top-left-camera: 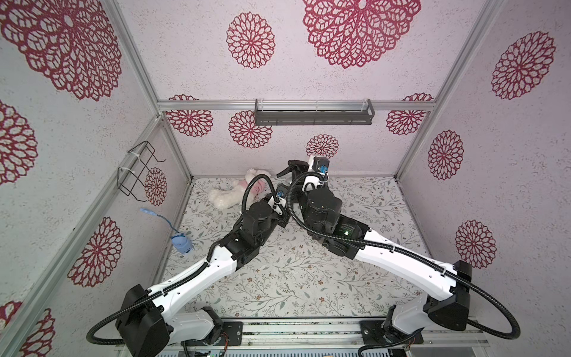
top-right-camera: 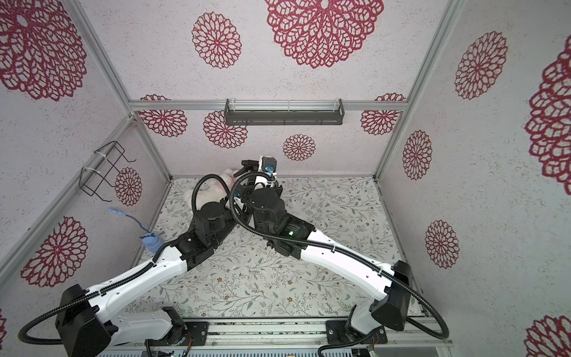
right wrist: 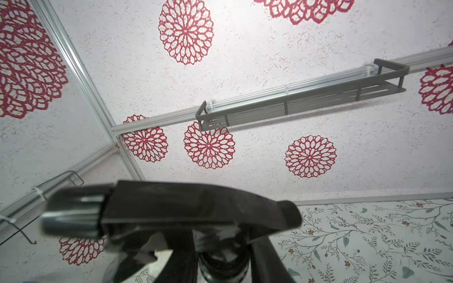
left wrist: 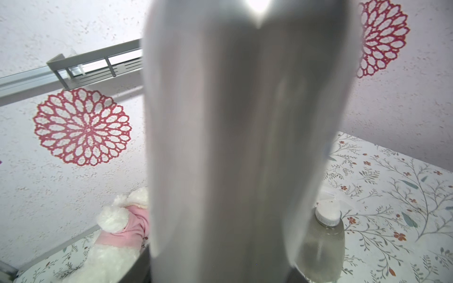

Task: Attach spray nozzles to spray bottles
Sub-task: Screw the spray nozzle on the spray bottle.

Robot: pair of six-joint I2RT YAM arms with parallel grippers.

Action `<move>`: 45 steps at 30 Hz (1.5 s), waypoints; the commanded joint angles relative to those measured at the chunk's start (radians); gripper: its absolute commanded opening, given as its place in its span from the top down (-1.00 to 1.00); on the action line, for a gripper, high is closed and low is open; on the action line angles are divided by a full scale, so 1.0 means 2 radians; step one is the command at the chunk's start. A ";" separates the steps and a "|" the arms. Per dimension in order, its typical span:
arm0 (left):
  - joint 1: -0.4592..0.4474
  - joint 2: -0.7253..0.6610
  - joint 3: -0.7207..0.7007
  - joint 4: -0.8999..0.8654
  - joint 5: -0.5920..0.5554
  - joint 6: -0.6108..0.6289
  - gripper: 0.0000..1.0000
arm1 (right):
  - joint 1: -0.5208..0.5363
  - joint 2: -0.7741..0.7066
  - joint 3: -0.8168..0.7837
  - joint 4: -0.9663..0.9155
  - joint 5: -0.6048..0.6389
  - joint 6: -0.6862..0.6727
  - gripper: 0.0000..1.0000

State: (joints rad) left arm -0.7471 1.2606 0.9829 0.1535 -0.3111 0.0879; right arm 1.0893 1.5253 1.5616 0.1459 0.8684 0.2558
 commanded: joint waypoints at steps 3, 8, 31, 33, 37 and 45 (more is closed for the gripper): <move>-0.021 -0.015 0.022 0.061 0.019 0.025 1.00 | 0.015 -0.004 -0.012 -0.037 -0.093 -0.007 0.32; 0.001 -0.042 0.003 0.055 0.071 -0.008 1.00 | 0.000 -0.061 -0.019 -0.093 -0.204 -0.001 -0.21; 0.049 -0.069 -0.027 0.052 0.269 -0.067 1.00 | -0.169 -0.157 0.005 -0.202 -0.600 -0.093 -0.35; 0.051 -0.067 -0.025 0.052 0.286 -0.072 1.00 | -0.183 -0.147 0.015 -0.194 -0.640 -0.098 -0.35; 0.054 -0.064 -0.022 0.053 0.311 -0.079 1.00 | -0.206 -0.129 0.034 -0.181 -0.696 -0.096 -0.36; 0.058 -0.065 -0.017 0.042 0.334 -0.082 1.00 | -0.227 -0.088 0.079 -0.166 -0.756 -0.080 -0.19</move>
State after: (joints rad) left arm -0.6415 1.1385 0.9348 0.2203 0.3195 -0.0647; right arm 0.6453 1.3499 1.6676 -0.2394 -0.5453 0.0887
